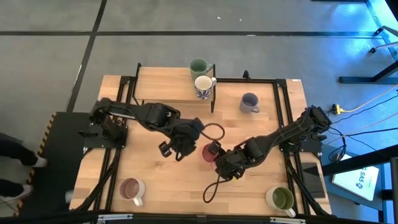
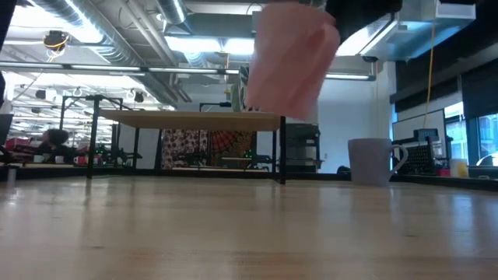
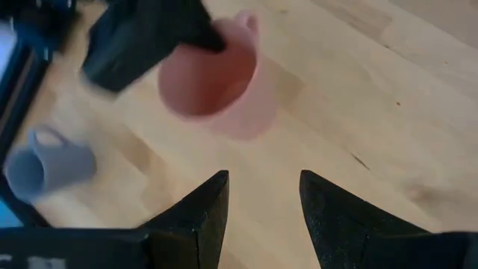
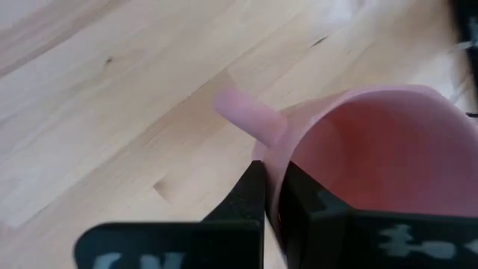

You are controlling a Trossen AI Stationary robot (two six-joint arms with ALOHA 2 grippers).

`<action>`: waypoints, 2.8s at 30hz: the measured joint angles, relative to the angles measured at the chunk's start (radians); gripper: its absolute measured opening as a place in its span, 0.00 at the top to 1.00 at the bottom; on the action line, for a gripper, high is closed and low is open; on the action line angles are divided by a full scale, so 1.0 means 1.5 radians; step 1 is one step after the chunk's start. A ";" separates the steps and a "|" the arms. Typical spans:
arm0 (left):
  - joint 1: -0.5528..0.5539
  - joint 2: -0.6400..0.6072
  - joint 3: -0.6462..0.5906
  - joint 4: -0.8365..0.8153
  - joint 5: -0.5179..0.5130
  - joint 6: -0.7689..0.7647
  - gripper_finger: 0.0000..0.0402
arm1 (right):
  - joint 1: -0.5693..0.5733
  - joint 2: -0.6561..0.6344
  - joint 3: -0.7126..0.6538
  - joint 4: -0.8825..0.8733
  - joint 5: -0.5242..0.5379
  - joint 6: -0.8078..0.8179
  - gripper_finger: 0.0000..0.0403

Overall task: Place coffee mugs
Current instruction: Put the pink mug on the shelf

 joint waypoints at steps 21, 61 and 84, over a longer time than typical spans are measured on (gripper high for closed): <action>-0.025 0.031 0.000 0.028 -0.059 0.007 0.57 | -0.028 -0.011 0.011 0.037 0.018 0.013 1.00; -0.029 0.072 0.001 0.039 -0.101 0.081 0.97 | -0.036 -0.045 0.008 0.070 0.000 -0.042 0.99; -0.012 0.072 0.001 0.040 -0.121 0.040 1.00 | -0.044 -0.055 0.011 0.062 0.066 0.044 0.36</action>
